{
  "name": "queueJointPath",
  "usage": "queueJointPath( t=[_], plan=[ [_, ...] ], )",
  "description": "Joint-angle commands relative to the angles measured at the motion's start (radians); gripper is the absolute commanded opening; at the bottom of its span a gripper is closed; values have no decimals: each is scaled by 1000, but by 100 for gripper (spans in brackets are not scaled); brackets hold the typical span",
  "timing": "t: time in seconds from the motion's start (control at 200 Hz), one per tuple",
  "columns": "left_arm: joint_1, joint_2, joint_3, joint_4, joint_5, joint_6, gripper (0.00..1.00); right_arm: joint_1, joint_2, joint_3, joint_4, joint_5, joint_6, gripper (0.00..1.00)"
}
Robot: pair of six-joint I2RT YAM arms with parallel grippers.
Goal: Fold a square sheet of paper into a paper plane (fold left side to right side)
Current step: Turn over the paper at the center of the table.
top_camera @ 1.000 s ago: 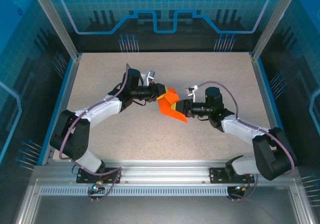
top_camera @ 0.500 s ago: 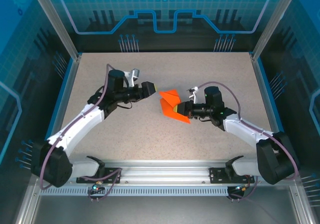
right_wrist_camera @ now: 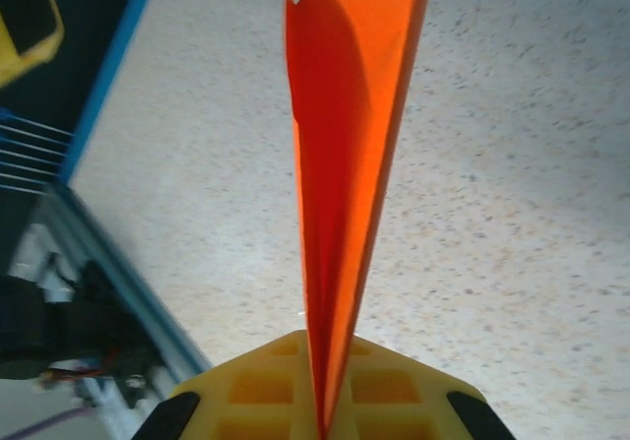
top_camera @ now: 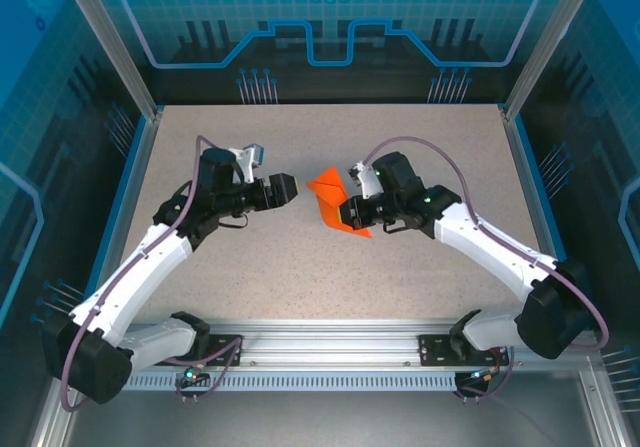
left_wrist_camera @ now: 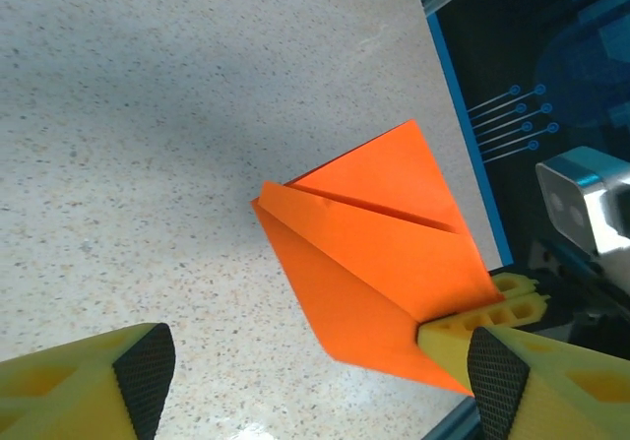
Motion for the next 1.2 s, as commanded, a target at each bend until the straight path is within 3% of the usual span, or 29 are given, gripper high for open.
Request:
queueJointPath(
  t=[0.0,0.18,0.265,0.39,0.56,0.74,0.91,1.195],
  plan=[
    [5,-42,11,-47,-67,42,82,70,57,114,-259,319,-138,5],
    [5,-90,-2,-62,-151,40,84,197,232,314,-513,795,-216,5],
    [6,-111,-6,-70,-184,36,85,232,327,381,-606,954,-239,5],
    [7,-146,-15,-80,-236,29,86,262,430,432,-663,1083,-271,5],
    [8,-177,-23,-94,-279,25,88,302,547,443,-676,1162,-313,6],
    [9,-170,-20,-98,-275,22,89,360,682,456,-690,1180,-338,7],
    [8,-160,-15,-105,-267,25,89,386,727,443,-656,1026,-388,10],
    [17,-102,17,-146,-226,-6,90,364,668,408,-609,726,-384,41]
  ],
)
